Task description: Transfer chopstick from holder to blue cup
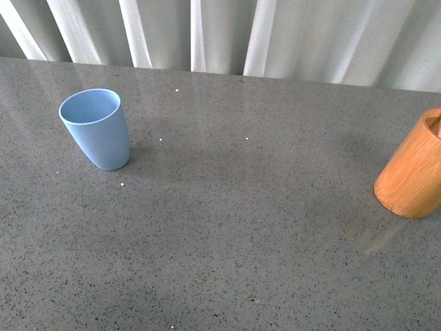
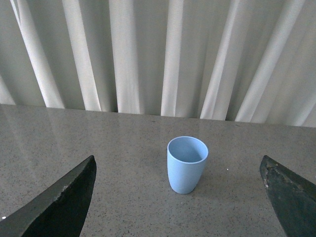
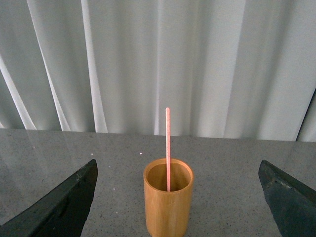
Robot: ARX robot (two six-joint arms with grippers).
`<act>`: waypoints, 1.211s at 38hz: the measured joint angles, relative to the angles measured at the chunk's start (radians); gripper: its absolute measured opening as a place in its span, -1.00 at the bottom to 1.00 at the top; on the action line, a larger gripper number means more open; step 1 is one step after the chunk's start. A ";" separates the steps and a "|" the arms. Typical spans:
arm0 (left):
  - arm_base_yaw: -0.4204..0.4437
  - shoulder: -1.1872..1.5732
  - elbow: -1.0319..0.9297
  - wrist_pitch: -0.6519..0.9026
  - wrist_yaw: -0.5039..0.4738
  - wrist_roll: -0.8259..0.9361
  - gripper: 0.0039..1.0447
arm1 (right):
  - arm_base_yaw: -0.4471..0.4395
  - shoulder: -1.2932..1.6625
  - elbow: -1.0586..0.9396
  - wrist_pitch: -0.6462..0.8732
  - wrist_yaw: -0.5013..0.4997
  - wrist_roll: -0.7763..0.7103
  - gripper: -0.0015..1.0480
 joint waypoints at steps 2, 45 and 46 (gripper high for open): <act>0.000 0.000 0.000 0.000 0.000 0.000 0.87 | 0.000 0.000 0.000 0.000 0.000 0.000 0.81; 0.000 0.000 0.000 0.000 0.000 0.000 0.87 | 0.000 0.000 0.000 0.000 0.000 0.000 0.81; 0.000 0.000 0.000 0.000 0.000 0.000 0.87 | 0.000 0.000 0.000 0.000 0.000 0.000 0.81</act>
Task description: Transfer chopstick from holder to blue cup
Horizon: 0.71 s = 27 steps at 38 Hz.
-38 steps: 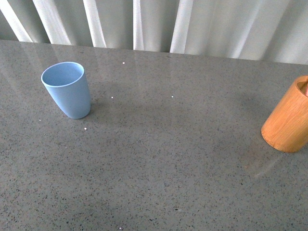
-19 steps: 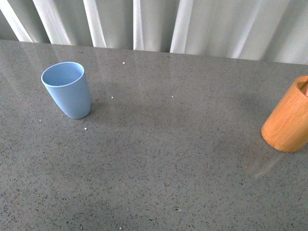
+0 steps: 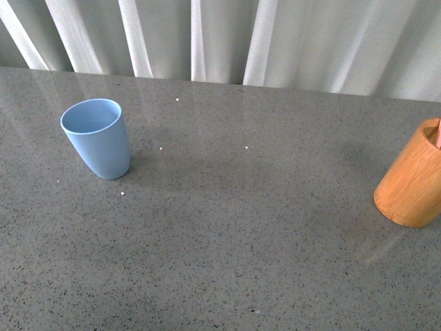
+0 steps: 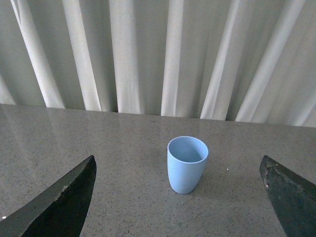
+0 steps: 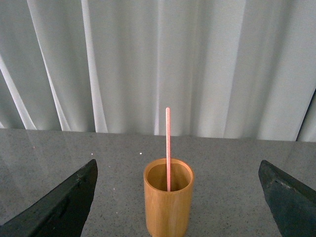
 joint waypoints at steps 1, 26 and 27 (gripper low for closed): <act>0.000 0.000 0.000 0.000 0.000 0.000 0.87 | 0.000 0.000 0.000 0.000 0.000 0.000 0.81; 0.115 0.977 0.505 0.008 -0.135 -0.112 0.87 | 0.000 0.000 0.000 0.000 0.001 0.000 0.81; 0.109 1.015 0.531 -0.008 -0.130 -0.102 0.87 | 0.000 0.000 0.000 0.000 0.001 0.000 0.81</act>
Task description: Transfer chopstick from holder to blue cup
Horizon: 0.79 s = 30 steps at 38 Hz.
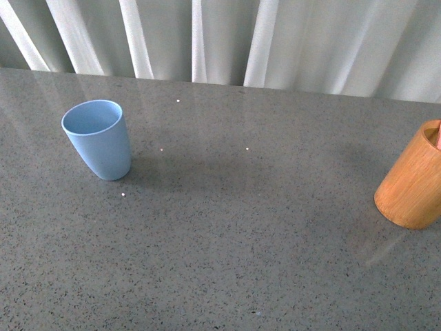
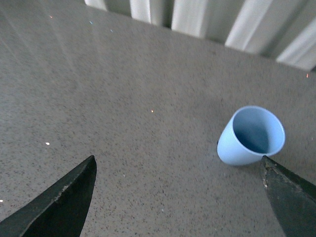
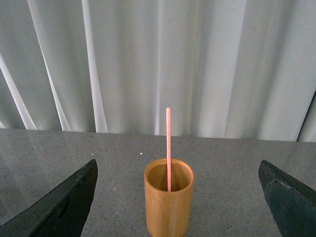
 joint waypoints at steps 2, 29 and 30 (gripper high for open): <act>-0.015 0.073 0.055 -0.043 0.032 0.014 0.87 | 0.000 0.000 0.000 0.000 0.000 0.000 0.81; -0.174 0.626 0.378 -0.164 0.002 0.015 0.87 | 0.000 0.000 0.000 0.000 0.000 0.000 0.81; -0.177 0.636 0.385 -0.164 -0.002 0.012 0.87 | 0.000 0.000 0.000 0.000 0.000 0.000 0.81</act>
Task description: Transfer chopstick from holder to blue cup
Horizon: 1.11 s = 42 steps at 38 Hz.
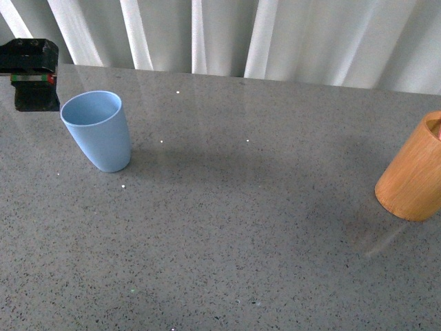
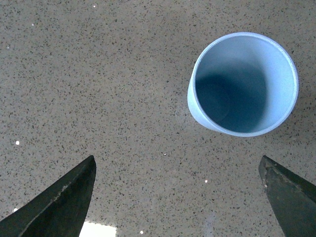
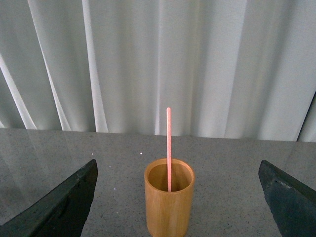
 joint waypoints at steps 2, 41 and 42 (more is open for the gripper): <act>-0.009 0.024 0.019 0.000 -0.001 -0.011 0.87 | 0.000 0.000 0.000 0.000 0.000 0.000 0.81; -0.021 0.330 0.240 0.047 -0.137 0.002 0.85 | 0.000 0.000 0.000 0.000 0.000 0.000 0.81; -0.022 0.334 0.244 0.046 -0.137 0.005 0.76 | 0.000 0.000 0.000 0.000 0.000 0.000 0.81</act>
